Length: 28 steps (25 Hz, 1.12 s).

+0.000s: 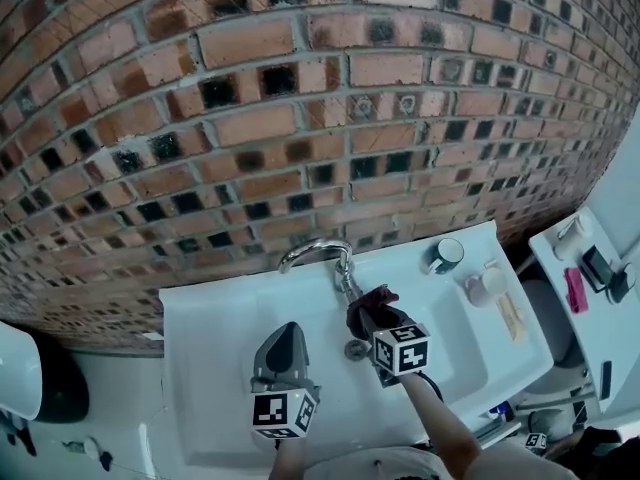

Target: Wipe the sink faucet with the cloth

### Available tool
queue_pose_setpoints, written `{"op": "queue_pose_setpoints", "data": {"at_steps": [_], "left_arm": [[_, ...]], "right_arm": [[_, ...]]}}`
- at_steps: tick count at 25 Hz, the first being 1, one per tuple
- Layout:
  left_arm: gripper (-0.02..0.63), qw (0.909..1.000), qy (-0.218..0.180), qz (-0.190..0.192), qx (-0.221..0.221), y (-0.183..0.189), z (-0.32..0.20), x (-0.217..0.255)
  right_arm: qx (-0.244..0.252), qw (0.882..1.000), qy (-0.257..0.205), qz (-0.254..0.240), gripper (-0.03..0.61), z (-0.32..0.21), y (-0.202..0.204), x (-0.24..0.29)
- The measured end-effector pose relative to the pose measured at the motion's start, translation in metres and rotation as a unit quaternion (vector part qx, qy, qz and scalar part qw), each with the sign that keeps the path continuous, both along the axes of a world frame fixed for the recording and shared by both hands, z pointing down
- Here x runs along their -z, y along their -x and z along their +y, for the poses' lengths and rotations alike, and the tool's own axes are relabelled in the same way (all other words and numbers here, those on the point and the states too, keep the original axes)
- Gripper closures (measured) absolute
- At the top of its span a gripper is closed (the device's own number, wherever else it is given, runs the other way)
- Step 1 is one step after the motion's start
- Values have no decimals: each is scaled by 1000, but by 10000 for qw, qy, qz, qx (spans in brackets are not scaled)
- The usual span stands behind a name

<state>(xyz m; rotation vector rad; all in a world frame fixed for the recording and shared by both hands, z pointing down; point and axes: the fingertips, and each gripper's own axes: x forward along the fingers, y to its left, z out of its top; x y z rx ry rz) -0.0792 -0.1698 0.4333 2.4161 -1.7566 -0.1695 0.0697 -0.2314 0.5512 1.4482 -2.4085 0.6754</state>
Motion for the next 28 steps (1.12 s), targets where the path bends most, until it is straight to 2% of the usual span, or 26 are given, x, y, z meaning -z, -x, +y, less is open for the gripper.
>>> {"op": "queue_pose_setpoints", "data": {"at_steps": [7,11,13,16,19,23,28], "left_arm": [[609,10000,21,15,-17,-2,0,3],[609,10000,7,29,-34,-3,0,-1],[609,10000,16,40,-26,-2,-2,-2],[609,10000,36,49,-2,-1,-2,-1],[609,10000,15,40,26,2,-2,-1],[609,9999,52,41,111,9,-1,-2],[609,9998,101,44,169,15,-1,-5]], "right_arm": [[-715,9972,-225,13,531,-15,-59,23],[-876,9960,-174,-80,531,-15,-67,26],[-689,9974,-30,-205,531,-6,-51,20],[99,9994,270,-194,531,17,2,-1],[722,9968,299,-178,531,24,55,-5],[685,9963,468,-210,531,-1,84,-4],[279,9966,627,-455,531,-27,76,6]]}}
